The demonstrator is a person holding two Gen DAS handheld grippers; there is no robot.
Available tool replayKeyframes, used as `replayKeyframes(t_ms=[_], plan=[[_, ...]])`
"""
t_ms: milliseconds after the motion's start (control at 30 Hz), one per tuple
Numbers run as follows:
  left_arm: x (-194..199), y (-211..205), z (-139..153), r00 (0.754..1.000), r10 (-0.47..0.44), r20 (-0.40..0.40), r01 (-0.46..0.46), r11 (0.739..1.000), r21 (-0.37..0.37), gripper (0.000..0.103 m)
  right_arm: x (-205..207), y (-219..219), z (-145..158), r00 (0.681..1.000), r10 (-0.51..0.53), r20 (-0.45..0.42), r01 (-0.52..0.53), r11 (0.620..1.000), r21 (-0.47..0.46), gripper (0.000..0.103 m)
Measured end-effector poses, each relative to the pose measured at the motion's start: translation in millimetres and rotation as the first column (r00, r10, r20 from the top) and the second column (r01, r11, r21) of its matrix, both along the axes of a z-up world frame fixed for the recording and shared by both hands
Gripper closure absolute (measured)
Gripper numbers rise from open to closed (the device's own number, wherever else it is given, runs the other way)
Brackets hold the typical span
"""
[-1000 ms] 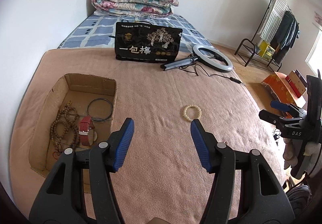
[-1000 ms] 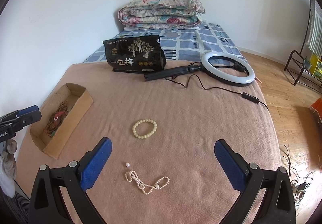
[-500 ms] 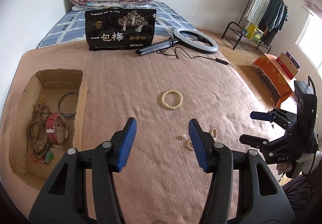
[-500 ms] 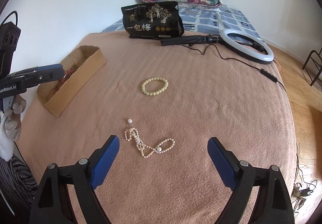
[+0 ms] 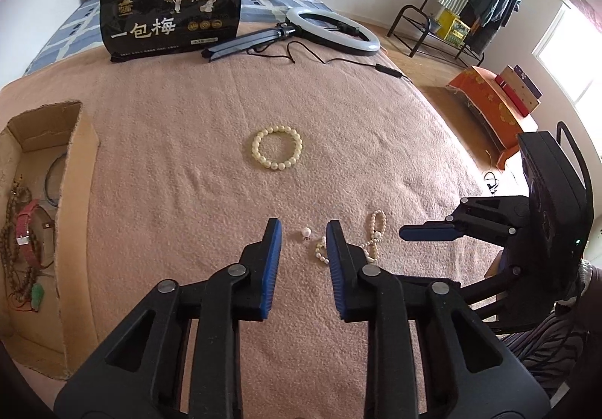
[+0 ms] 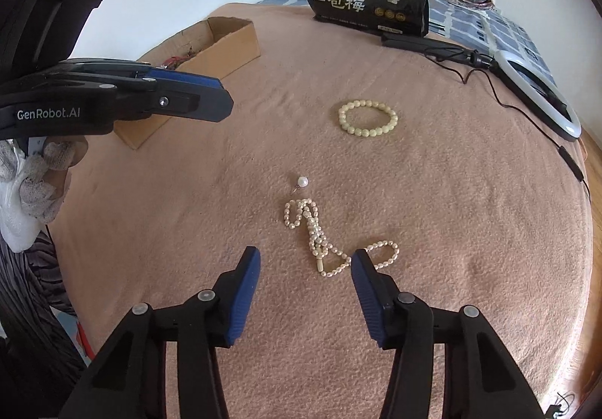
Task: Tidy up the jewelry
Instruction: 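Move the right gripper to the pearl necklace while the left gripper approaches the pearl earring, then close the right gripper on the pearl necklace while the left gripper closes on the earring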
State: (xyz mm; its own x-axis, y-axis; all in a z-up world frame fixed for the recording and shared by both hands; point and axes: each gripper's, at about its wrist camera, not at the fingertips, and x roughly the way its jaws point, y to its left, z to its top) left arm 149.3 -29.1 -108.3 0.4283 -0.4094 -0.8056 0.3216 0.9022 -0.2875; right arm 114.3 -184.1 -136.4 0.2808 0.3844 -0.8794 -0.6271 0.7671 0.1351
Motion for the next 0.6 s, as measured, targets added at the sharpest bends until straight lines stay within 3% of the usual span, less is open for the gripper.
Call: replayKeyframes(t_ms=[267, 600], plan=[[11, -19, -34, 0.997, -0.044, -0.058, 0.046, 0.999, 0.021, 0.090, 14, -4, -12, 1.000, 0.000, -0.027, 0.001, 1.000, 0.024, 0.060], [24, -29, -62, 0.993, -0.056, -0.103, 0.060, 0.998, 0.029, 0.090, 19, 4, -23, 0.999, 0.030, -0.019, -0.030, 0.999, 0.013, 0.060]])
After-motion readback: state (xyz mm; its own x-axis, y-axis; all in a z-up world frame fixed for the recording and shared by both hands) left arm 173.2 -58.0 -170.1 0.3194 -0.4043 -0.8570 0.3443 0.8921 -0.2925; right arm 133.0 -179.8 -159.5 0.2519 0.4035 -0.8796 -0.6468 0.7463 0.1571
